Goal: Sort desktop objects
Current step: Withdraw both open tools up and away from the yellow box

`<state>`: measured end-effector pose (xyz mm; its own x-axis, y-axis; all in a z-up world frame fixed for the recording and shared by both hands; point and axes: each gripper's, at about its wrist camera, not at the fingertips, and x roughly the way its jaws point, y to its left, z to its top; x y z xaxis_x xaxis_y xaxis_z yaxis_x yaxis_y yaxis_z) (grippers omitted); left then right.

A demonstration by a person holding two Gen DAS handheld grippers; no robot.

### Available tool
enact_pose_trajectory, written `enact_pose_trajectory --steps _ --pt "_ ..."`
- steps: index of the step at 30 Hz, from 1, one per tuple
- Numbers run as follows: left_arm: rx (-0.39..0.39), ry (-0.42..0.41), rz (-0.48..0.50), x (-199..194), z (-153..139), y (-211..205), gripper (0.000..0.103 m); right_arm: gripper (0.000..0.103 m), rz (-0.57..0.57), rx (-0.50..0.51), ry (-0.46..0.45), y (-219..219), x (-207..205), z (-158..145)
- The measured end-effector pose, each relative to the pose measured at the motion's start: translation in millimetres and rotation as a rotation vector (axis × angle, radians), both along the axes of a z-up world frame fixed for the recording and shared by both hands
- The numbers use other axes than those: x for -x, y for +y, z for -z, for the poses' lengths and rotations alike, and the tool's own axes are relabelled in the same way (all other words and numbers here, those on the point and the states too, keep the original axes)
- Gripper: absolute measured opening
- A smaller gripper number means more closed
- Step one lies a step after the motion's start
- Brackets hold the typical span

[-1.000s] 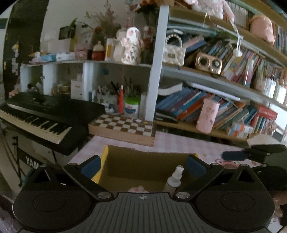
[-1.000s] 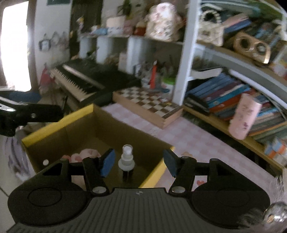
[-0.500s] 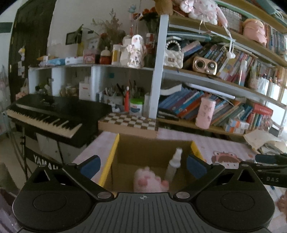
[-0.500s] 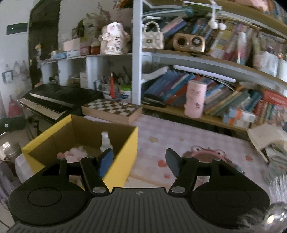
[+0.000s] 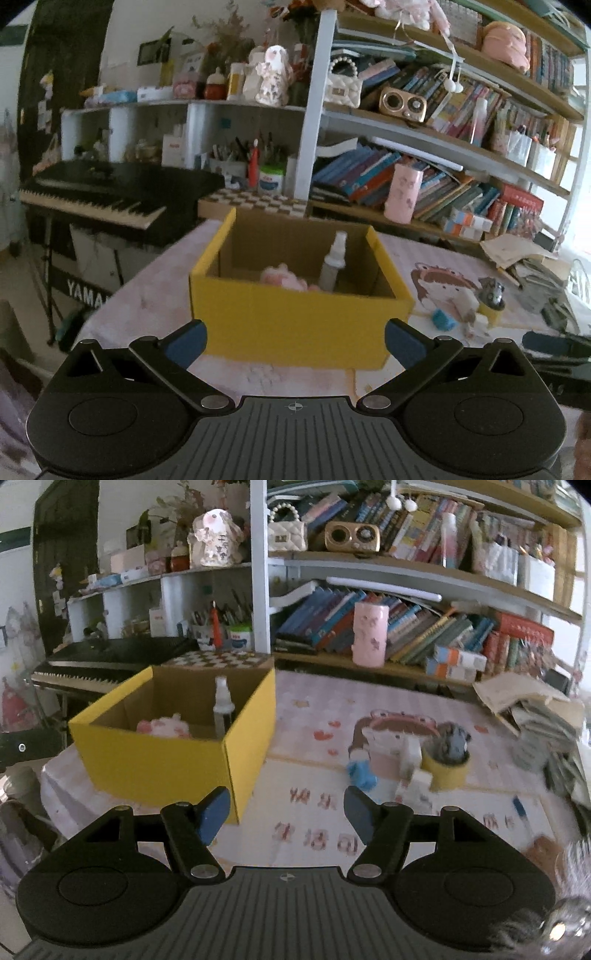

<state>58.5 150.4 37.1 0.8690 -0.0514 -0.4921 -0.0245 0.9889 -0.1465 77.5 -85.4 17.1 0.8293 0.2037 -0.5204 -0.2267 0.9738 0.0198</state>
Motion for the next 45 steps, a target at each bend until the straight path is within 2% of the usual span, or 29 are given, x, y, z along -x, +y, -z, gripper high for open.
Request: enact_pose_trajectory --steps 8,21,38,45 --pt "0.021 0.052 0.027 29.7 21.3 -15.7 0.103 0.067 0.030 0.013 0.038 -6.4 42.0 16.7" --pt "0.026 0.107 0.140 41.9 35.6 -43.9 0.103 0.073 0.074 0.037 0.086 -13.8 70.7 28.7" --pt "0.017 0.161 0.271 17.7 44.9 -94.7 0.103 0.077 0.193 0.043 0.146 -56.2 66.3 38.5" --pt "0.013 0.177 0.285 0.9 46.4 -116.3 0.103 0.078 0.194 0.052 0.163 -72.6 50.6 40.2"
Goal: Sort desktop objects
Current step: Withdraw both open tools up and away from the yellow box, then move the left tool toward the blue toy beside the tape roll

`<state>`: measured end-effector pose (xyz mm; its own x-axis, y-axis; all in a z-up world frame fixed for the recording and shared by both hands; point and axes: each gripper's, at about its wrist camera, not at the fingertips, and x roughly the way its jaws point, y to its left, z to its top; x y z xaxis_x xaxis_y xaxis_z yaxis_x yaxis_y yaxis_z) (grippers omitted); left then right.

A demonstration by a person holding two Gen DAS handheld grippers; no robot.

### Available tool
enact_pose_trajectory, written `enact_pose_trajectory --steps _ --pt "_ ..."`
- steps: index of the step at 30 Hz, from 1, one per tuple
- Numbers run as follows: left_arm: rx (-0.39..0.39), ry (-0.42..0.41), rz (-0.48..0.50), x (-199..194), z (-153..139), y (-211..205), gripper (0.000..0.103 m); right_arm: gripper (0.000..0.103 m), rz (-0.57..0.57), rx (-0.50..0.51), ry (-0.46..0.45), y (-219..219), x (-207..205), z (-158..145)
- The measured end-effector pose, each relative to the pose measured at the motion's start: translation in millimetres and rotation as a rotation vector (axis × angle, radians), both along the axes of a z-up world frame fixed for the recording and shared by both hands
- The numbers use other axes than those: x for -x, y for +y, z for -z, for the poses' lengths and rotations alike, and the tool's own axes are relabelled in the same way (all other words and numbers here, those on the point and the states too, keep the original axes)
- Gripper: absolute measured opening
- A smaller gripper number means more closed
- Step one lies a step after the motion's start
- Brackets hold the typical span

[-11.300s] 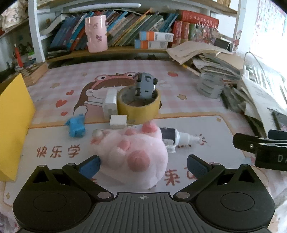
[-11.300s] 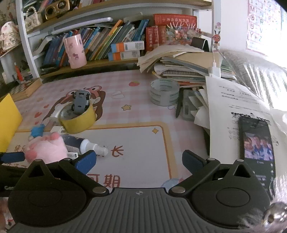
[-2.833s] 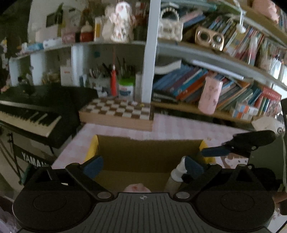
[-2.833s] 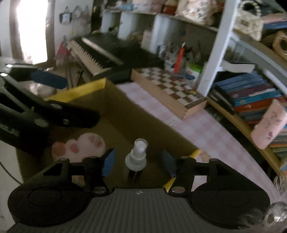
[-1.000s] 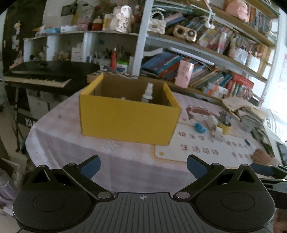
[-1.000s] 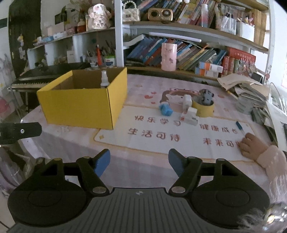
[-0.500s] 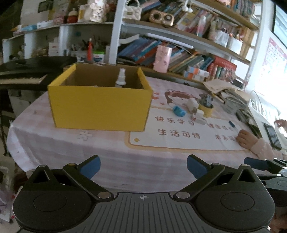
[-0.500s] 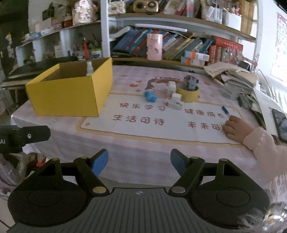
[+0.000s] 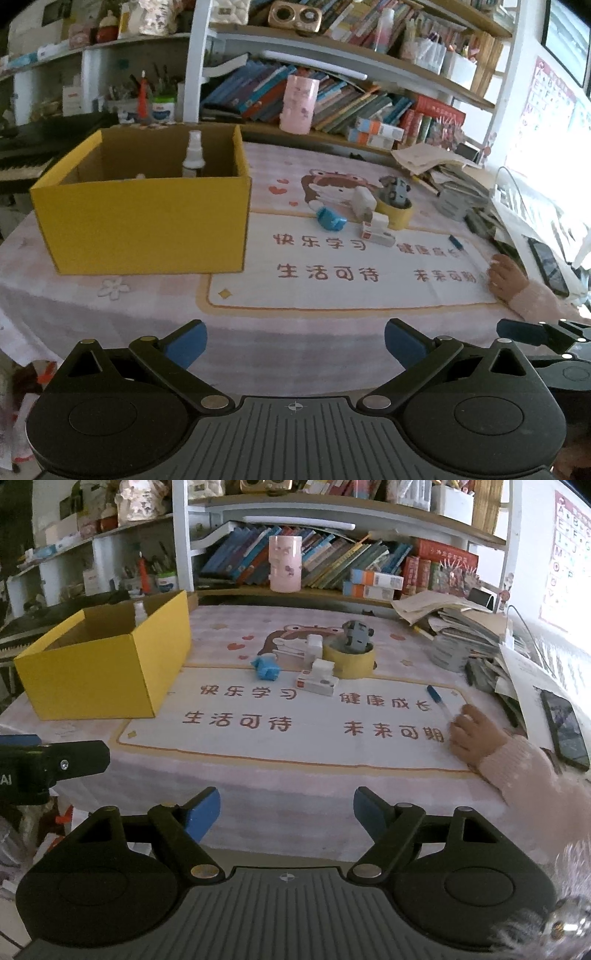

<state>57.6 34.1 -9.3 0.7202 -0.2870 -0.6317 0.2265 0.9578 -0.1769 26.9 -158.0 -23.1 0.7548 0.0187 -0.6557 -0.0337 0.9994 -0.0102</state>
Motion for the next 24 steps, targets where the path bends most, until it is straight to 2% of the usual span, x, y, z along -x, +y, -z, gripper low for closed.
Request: enact_pose_trajectory --steps 13,24 --pt "-0.009 0.031 0.018 -41.1 6.1 -51.9 0.103 0.078 0.009 -0.003 0.033 -49.2 -43.5 3.6" --pt "-0.019 0.045 -0.038 -82.7 8.8 -89.2 0.103 0.078 -0.037 -0.017 0.050 -88.6 -91.9 9.4"
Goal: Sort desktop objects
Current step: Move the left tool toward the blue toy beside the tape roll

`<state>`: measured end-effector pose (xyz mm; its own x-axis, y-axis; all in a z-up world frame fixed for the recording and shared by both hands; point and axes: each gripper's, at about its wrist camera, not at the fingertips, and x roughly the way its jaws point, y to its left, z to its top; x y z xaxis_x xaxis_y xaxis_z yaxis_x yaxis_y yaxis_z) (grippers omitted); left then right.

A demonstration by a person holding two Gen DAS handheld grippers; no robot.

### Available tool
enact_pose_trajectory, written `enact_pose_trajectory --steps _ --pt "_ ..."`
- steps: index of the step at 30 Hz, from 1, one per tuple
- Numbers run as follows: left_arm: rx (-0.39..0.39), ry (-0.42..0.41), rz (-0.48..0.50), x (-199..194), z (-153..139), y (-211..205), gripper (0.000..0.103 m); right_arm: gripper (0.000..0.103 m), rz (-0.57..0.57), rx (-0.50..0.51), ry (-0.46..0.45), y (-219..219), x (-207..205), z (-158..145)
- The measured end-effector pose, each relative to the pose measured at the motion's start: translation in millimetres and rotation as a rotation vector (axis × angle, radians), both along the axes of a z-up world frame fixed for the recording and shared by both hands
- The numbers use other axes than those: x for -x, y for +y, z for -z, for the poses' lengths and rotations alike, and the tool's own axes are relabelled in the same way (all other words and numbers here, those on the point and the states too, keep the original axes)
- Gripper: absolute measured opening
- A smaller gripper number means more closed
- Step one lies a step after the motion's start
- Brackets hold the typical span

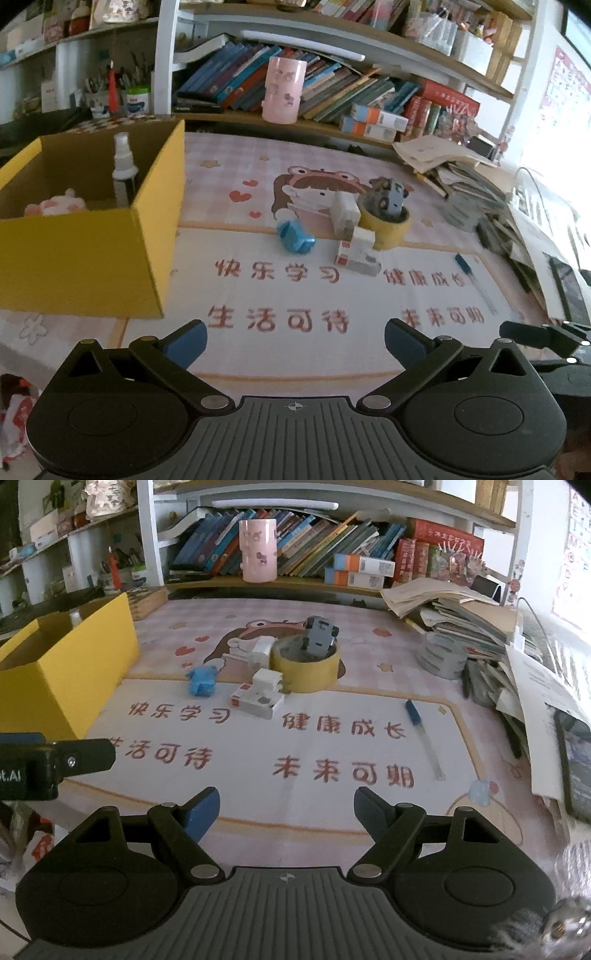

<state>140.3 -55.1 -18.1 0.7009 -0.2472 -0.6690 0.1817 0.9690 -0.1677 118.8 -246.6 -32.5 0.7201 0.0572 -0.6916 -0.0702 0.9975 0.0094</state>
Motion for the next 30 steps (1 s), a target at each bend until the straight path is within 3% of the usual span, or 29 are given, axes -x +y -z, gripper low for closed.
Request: enact_pose_trajectory --steps 13,30 --pt "-0.060 0.000 -0.055 -46.1 -4.7 -32.3 0.103 0.078 -0.076 -0.050 0.021 -26.5 -54.5 14.5" --pt "-0.134 0.016 -0.149 -76.2 -16.6 -36.5 0.103 0.078 -0.257 -0.049 0.001 -4.7 -129.9 43.1"
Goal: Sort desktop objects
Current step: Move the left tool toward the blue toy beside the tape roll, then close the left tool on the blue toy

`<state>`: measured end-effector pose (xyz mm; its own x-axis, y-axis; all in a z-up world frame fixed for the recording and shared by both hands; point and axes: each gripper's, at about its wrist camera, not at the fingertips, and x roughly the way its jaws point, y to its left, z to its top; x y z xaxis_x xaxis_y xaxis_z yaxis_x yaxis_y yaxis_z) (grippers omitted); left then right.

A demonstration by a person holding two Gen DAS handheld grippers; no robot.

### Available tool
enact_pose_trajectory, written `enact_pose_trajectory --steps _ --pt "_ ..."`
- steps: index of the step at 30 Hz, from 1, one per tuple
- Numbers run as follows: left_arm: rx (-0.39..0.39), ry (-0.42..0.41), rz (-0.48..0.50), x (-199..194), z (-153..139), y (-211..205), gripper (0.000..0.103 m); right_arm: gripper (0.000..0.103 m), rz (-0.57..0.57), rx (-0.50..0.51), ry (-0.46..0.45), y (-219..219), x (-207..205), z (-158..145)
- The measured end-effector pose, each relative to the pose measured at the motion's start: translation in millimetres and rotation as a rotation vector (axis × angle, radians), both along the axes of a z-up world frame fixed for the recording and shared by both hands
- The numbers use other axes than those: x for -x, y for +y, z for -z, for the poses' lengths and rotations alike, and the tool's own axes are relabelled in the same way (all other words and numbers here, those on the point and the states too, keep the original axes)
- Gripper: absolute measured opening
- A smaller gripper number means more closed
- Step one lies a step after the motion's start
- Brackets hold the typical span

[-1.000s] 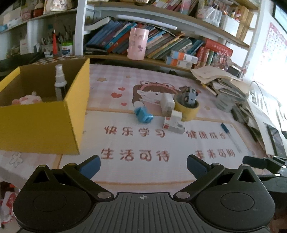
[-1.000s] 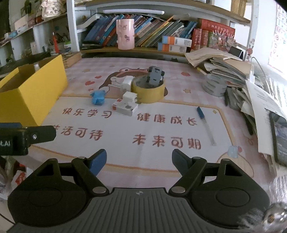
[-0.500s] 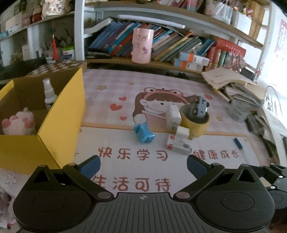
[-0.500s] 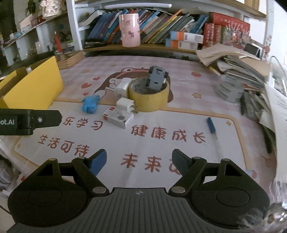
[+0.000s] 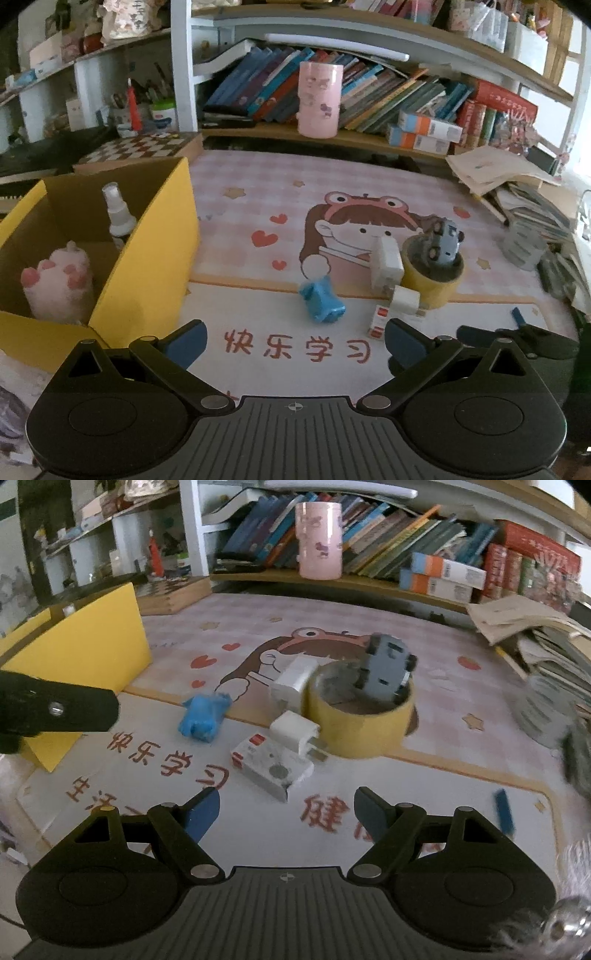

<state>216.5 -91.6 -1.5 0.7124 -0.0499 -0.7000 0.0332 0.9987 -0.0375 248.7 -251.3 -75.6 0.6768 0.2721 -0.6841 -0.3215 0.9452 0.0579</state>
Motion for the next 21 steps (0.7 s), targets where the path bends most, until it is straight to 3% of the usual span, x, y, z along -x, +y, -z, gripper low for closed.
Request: enact_pose_trajectory --steps 14,18,19,21 --pt "-0.047 0.035 -0.050 -11.8 -0.5 -5.2 0.103 0.075 0.035 -0.016 -0.051 29.1 -17.8 17.2" --pt "-0.038 0.045 -0.057 -14.7 0.1 -1.3 0.103 0.065 0.021 0.016 -0.088 32.5 -17.7 20.1" --pt "-0.037 0.045 -0.055 -15.4 0.0 -1.6 0.103 0.058 0.017 0.017 -0.095 31.1 -17.6 20.1" --pt "-0.038 0.046 -0.047 -17.2 0.8 -3.3 0.103 0.058 0.005 0.002 -0.091 26.1 -18.6 19.1"
